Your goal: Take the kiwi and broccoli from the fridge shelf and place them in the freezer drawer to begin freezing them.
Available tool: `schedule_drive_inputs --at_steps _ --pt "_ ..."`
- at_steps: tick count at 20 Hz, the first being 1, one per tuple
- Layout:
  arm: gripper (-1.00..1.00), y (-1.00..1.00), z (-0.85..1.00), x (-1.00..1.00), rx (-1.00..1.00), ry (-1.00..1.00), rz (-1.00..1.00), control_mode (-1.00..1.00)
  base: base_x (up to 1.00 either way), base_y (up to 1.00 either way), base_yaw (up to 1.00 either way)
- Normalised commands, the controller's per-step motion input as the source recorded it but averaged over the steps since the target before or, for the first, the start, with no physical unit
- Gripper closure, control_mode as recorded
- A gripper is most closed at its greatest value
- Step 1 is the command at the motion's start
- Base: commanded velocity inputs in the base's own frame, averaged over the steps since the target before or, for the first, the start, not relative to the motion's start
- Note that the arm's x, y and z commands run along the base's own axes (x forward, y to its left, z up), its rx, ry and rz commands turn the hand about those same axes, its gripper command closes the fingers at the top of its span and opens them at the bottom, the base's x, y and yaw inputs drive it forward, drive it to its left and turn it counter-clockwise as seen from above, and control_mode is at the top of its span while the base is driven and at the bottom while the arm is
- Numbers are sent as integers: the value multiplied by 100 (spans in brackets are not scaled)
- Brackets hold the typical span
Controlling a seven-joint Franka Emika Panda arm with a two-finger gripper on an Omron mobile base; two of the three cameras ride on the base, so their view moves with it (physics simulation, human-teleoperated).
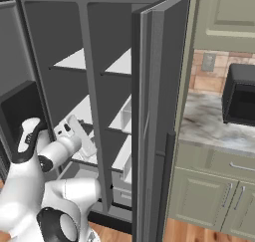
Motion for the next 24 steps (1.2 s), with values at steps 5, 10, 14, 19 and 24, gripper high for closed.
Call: schedule_drive_inputs --at_steps 5,10,14,19,24 --pt "-100 -3 25 -20 -55 8 -18 -100 0 0 0" --pt "-100 -3 11 -26 -56 7 -21 -100 0 0 0" --pt "-100 -18 22 -26 -51 10 -20 -100 0 0 0" --pt "-100 -40 24 -31 -41 12 -17 -100 0 0 0" --pt "-100 -47 27 -33 -36 7 -14 -100 0 0 0"
